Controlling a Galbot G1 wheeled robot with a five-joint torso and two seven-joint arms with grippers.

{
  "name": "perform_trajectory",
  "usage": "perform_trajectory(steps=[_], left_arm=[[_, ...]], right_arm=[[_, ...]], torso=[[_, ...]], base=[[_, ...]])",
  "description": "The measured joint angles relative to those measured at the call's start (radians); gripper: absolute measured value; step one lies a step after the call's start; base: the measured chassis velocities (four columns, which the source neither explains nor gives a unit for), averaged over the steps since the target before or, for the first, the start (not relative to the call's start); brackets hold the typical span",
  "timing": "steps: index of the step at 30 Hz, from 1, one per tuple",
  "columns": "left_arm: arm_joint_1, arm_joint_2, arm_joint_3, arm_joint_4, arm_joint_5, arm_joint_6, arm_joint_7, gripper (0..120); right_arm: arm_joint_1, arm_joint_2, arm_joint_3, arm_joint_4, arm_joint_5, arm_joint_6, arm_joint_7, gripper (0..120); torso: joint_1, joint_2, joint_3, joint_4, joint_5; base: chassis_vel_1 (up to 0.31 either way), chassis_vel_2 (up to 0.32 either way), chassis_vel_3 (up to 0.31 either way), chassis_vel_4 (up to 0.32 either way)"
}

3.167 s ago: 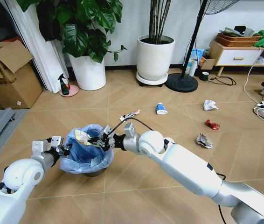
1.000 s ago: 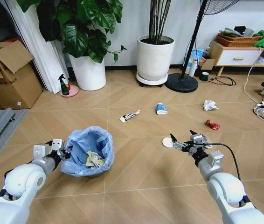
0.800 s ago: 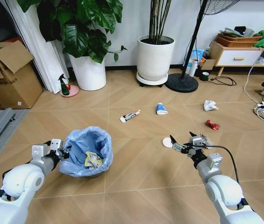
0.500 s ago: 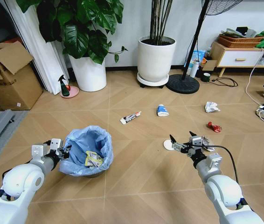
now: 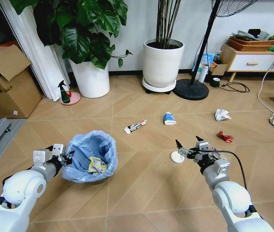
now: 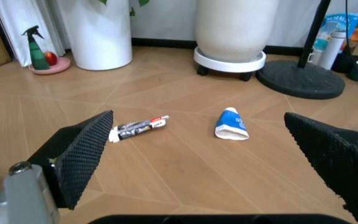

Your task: Pick up the trash bin and place the garbage on the floor into it.

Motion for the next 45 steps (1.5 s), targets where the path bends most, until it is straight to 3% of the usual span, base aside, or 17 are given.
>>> perform_trajectory(steps=[45], left_arm=[[-0.003,-0.003,0.004,-0.001,0.004,0.0,-0.001,0]], right_arm=[[-0.001,0.003,-0.006,-0.017,0.005,0.001,-0.015,100]], torso=[[0.0,0.0,0.0,-0.0001,0.0002]], base=[[-0.141,0.139,0.137,-0.137]])
